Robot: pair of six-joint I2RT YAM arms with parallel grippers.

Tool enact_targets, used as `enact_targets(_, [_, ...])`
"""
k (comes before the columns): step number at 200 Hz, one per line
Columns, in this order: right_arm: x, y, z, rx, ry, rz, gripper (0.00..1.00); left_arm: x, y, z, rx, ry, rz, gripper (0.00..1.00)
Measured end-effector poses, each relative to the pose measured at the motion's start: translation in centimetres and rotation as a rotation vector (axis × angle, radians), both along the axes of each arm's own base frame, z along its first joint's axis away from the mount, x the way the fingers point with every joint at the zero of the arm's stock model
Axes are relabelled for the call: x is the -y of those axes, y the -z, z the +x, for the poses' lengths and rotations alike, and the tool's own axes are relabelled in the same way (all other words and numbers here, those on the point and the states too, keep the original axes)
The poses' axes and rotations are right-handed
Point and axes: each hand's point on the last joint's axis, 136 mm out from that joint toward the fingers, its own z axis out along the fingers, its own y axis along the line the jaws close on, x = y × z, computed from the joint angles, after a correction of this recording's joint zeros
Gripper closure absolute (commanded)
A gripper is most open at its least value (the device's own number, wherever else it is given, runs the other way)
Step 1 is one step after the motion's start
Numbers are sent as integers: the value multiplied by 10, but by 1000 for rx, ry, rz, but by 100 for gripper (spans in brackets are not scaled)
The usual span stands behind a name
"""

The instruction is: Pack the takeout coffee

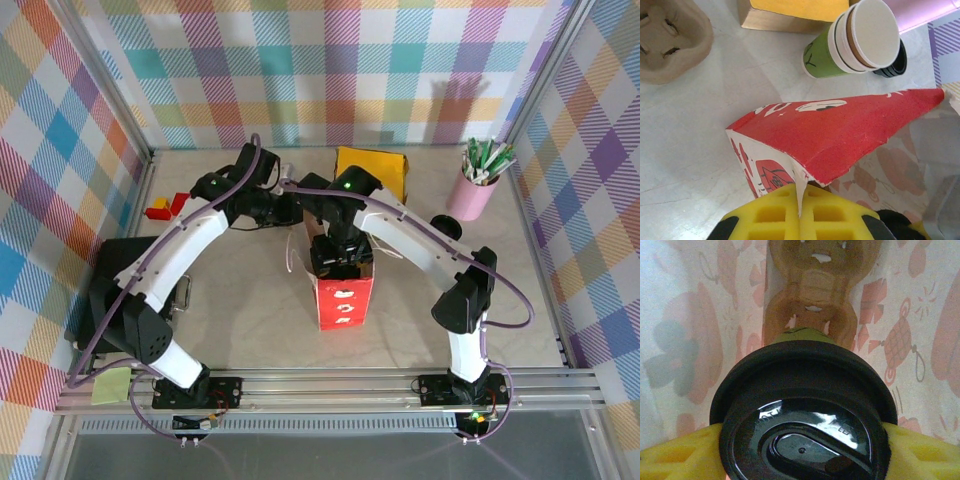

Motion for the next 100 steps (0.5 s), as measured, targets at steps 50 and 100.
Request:
enact_targets(50, [10, 0, -4, 5, 17, -18, 33, 6, -14, -10, 72, 24, -63, 98])
enact_targets(100, [13, -12, 1, 66, 32, 4, 33, 18, -22, -19, 115, 75, -125, 98])
